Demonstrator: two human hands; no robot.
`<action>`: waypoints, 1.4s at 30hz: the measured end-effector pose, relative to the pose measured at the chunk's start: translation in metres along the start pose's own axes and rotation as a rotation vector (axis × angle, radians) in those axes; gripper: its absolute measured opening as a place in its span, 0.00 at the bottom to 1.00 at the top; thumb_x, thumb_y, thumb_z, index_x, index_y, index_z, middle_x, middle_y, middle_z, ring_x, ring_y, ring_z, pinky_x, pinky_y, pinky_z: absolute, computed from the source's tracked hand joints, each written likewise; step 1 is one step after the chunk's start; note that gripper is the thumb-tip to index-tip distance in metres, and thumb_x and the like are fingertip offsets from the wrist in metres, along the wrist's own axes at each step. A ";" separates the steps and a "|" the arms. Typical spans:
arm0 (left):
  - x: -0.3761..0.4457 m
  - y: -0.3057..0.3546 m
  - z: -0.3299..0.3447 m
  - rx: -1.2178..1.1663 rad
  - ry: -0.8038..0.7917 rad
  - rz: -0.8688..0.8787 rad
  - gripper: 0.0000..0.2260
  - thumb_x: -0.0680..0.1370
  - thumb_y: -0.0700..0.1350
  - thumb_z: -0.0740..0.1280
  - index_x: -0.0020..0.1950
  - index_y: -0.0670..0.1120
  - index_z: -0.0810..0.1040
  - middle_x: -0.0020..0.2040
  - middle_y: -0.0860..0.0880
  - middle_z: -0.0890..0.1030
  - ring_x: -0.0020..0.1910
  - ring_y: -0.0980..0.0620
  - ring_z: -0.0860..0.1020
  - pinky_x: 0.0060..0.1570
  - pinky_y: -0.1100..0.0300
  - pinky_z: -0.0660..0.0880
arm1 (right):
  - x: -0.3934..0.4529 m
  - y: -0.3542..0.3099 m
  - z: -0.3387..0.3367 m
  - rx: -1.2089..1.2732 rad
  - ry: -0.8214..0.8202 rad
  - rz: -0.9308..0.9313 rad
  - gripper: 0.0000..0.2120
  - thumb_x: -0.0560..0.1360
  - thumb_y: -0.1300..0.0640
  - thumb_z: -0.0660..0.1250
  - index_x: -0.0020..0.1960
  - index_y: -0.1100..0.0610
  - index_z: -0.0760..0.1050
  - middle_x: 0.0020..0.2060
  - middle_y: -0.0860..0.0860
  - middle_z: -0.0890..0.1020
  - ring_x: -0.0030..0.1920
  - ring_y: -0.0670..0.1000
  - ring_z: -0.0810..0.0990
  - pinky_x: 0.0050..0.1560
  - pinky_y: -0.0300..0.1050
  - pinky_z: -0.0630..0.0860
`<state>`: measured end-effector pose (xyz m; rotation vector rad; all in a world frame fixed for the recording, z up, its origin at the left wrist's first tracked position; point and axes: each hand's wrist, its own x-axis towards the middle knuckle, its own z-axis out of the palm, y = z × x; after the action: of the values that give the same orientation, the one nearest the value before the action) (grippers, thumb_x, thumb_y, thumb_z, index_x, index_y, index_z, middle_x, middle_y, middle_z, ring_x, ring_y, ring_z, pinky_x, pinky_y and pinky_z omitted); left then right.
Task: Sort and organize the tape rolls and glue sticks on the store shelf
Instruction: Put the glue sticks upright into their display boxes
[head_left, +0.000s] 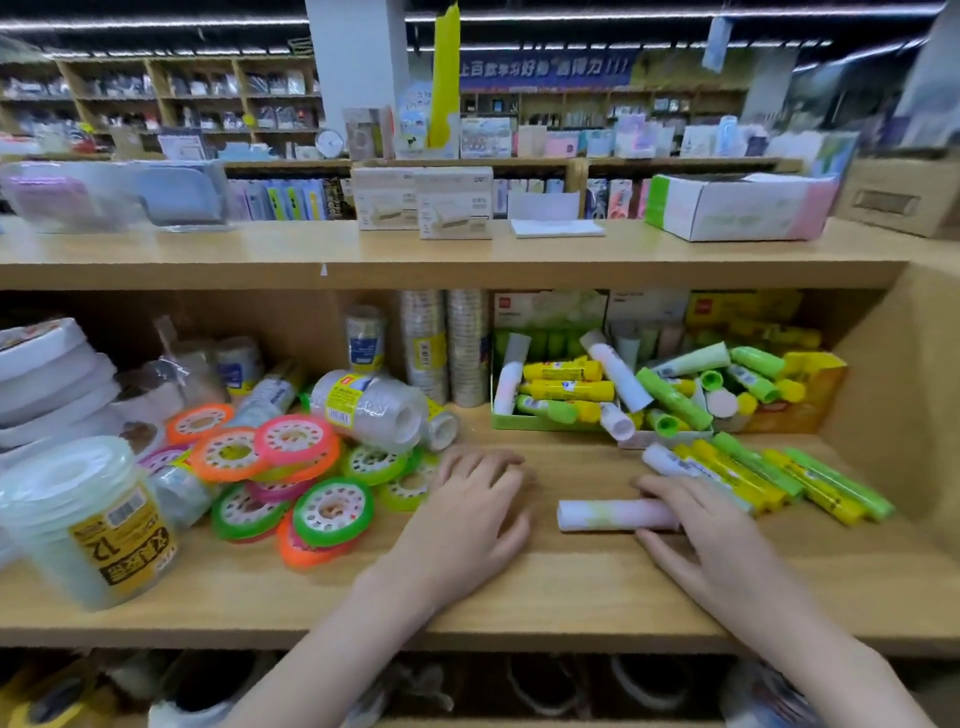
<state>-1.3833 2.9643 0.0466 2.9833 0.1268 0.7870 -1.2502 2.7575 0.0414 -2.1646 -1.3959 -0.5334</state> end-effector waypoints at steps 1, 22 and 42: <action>0.001 -0.001 0.000 -0.039 -0.052 -0.009 0.18 0.73 0.53 0.55 0.55 0.46 0.77 0.54 0.49 0.78 0.53 0.47 0.76 0.58 0.54 0.65 | -0.001 -0.001 -0.001 -0.015 0.009 0.008 0.16 0.68 0.54 0.67 0.55 0.57 0.76 0.48 0.51 0.80 0.51 0.47 0.72 0.56 0.37 0.65; 0.083 0.068 0.035 0.030 0.035 0.485 0.25 0.77 0.59 0.59 0.70 0.48 0.68 0.72 0.44 0.66 0.72 0.46 0.61 0.70 0.45 0.53 | -0.013 0.093 -0.048 0.038 -0.205 0.515 0.24 0.77 0.45 0.59 0.69 0.55 0.66 0.67 0.54 0.69 0.68 0.55 0.66 0.65 0.42 0.59; 0.108 0.087 0.044 -0.016 0.034 0.519 0.12 0.72 0.49 0.60 0.42 0.44 0.79 0.41 0.48 0.79 0.50 0.49 0.77 0.72 0.49 0.55 | -0.012 0.091 -0.052 0.356 -0.198 0.255 0.23 0.69 0.29 0.51 0.59 0.38 0.68 0.66 0.34 0.63 0.67 0.31 0.60 0.61 0.22 0.55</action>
<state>-1.2627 2.8865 0.0676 3.0132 -0.6724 0.8651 -1.1740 2.6859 0.0575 -2.0946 -1.1797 0.0256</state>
